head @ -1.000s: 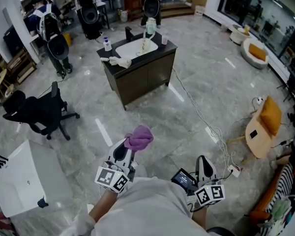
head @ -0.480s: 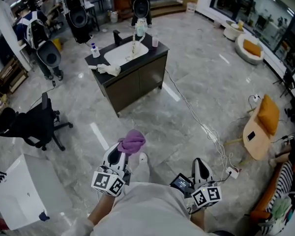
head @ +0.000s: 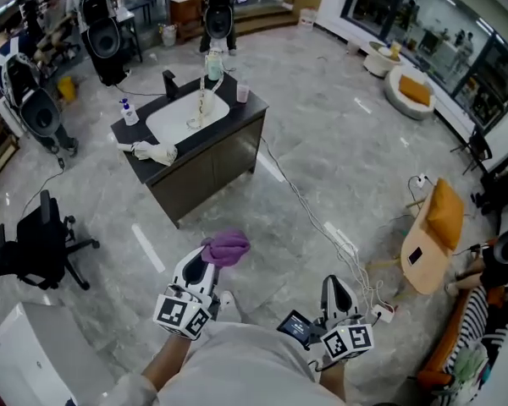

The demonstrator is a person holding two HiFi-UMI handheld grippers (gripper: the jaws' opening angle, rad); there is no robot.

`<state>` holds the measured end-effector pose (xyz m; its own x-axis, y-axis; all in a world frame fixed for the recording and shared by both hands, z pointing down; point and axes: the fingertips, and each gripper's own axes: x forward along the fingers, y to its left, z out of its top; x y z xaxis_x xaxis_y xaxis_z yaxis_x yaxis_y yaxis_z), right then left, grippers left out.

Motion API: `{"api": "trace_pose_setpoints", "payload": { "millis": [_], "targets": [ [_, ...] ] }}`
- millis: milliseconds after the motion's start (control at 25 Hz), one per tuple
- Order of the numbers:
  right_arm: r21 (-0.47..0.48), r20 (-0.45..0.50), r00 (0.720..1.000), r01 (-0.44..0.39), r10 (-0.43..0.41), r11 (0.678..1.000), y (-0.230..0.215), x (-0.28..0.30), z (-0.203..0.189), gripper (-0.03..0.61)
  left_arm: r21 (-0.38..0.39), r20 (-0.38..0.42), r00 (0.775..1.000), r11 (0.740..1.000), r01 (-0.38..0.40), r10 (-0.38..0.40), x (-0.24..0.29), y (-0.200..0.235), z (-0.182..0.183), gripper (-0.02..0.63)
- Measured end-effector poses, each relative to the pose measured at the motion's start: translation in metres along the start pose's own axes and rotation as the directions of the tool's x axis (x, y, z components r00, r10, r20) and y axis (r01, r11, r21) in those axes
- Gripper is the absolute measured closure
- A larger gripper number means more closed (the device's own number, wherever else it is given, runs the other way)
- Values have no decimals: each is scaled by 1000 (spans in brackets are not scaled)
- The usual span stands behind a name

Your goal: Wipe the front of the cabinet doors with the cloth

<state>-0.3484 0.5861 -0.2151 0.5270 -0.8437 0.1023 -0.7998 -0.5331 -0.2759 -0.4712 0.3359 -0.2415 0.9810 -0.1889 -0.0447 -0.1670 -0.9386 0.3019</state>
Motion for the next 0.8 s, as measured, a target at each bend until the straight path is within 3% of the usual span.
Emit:
{"api": "trace_pose_setpoints", "payload": {
  "millis": [320,600,800],
  "targets": [
    [9,11,1000,12,-12,1000,-7,78,8,552,24,-19,999,999,46,-46,74,47,7,561],
    [14,-18,999,37,-37,999,-43,112,8,552,29,-64,994,996,88,-86,129,47,-7,561],
    [25,-54,998,-10,12,1000,-81,160,12,552,11,-52,998,999,30,-29,177,45,-10,561]
  ]
}}
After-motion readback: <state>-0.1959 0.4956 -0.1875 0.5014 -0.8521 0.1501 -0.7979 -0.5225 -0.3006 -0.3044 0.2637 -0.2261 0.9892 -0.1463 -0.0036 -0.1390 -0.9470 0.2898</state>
